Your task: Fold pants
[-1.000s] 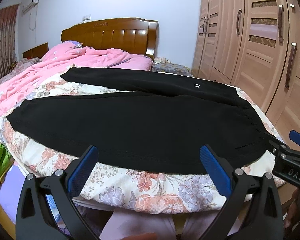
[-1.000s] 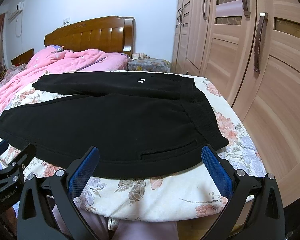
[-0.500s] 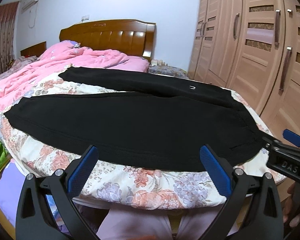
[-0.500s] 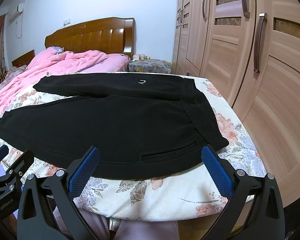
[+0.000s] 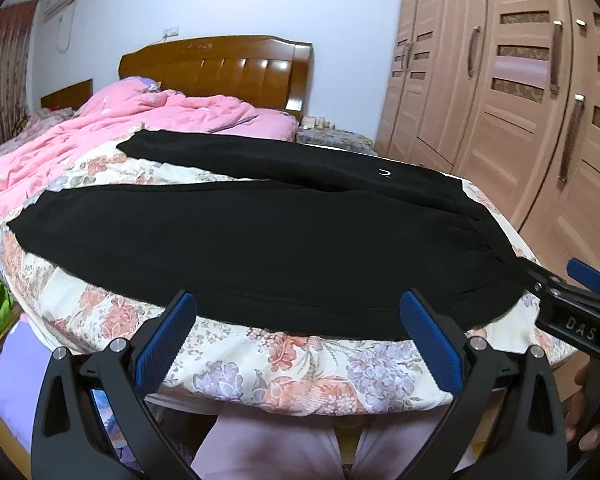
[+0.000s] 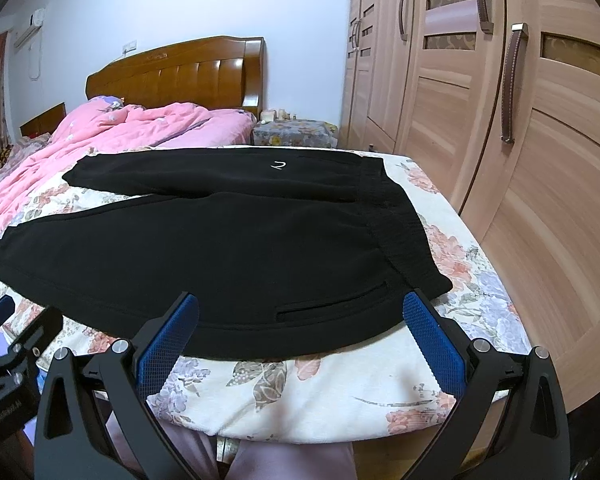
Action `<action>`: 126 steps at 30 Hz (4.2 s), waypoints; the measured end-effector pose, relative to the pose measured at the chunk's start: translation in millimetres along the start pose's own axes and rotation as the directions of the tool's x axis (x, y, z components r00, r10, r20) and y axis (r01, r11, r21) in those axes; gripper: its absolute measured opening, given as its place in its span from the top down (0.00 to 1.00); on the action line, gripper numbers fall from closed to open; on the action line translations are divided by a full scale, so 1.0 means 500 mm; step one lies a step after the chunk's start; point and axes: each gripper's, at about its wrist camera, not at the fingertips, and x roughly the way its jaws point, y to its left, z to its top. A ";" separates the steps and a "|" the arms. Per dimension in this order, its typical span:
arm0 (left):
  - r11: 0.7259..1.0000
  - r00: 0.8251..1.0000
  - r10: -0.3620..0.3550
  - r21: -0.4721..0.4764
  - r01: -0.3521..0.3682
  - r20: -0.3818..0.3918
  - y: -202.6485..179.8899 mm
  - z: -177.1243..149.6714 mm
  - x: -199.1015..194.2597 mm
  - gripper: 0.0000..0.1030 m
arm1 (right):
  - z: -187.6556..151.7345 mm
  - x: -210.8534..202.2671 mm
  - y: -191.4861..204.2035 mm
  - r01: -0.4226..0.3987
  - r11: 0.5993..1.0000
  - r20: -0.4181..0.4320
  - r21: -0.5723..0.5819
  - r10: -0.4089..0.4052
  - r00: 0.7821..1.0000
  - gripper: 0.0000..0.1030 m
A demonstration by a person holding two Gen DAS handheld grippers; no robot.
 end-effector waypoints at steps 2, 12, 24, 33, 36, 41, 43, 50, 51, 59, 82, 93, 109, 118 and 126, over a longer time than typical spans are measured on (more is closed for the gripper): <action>1.000 1.000 0.019 0.002 -0.019 -0.006 0.005 0.006 0.005 0.01 | 0.000 0.001 -0.001 0.001 1.000 -0.001 0.000 -0.001 1.000 0.04; 0.979 0.991 0.136 0.153 -0.137 0.018 0.015 0.127 0.075 0.01 | 0.029 0.073 -0.041 -0.015 1.000 -0.051 0.017 0.016 0.999 0.04; 0.986 0.989 0.115 0.131 -0.102 -0.097 0.037 0.320 0.272 0.01 | 0.168 0.202 -0.027 -0.112 0.993 -0.100 -0.032 0.109 0.989 0.04; 0.983 0.980 0.097 0.170 -0.067 -0.176 0.019 0.318 0.385 0.01 | 0.205 0.314 -0.005 -0.218 0.970 -0.191 -0.105 0.196 0.962 0.04; 0.982 0.975 0.088 0.181 -0.051 -0.205 0.013 0.323 0.420 0.01 | 0.221 0.346 -0.003 -0.255 0.957 -0.213 -0.136 0.223 0.951 0.04; 0.975 0.970 0.057 0.222 -0.003 -0.237 0.001 0.362 0.483 0.01 | 0.287 0.423 -0.019 -0.311 0.927 -0.221 -0.210 0.265 0.939 0.04; 0.970 0.964 0.002 0.234 0.062 -0.266 0.000 0.393 0.518 0.01 | 0.318 0.467 -0.031 -0.344 0.903 -0.234 -0.258 0.287 0.929 0.04; 0.857 0.915 -0.166 0.404 0.318 -0.368 0.001 0.507 0.717 0.02 | 0.438 0.718 -0.115 -0.509 0.823 -0.361 -0.253 0.407 0.839 0.04; 0.839 0.907 -0.190 0.417 0.348 -0.376 0.001 0.519 0.743 0.02 | 0.454 0.756 -0.125 -0.530 0.814 -0.377 -0.238 0.425 0.823 0.04; 0.695 0.826 -0.288 0.487 0.529 -0.485 -0.009 0.568 0.911 0.13 | 0.502 0.922 -0.157 -0.593 0.766 -0.469 -0.248 0.440 0.766 0.25; 0.406 0.547 -0.354 0.402 0.821 -0.759 -0.065 0.617 1.007 0.52 | 0.476 0.600 -0.151 -0.512 0.686 -0.181 -0.517 0.498 0.848 0.92; 0.456 0.840 -0.303 0.705 0.543 -0.451 -0.012 0.614 0.723 0.88 | 0.467 0.515 -0.151 -0.438 0.739 -0.120 -0.512 0.443 0.888 0.92; 0.432 0.942 -0.178 0.838 0.335 -0.285 0.017 0.158 0.226 0.88 | 0.140 0.230 -0.187 -0.456 0.758 -0.121 -0.466 0.456 0.882 0.92; 0.631 0.926 -0.221 0.679 0.375 -0.306 0.053 0.129 0.286 0.81 | 0.055 0.250 -0.177 -0.443 0.828 -0.167 -0.344 0.410 0.897 0.64; 0.828 0.898 -0.366 0.354 0.434 -0.245 0.129 0.143 0.231 0.17 | -0.036 0.149 -0.283 -0.424 0.905 -0.088 0.038 0.426 0.901 0.24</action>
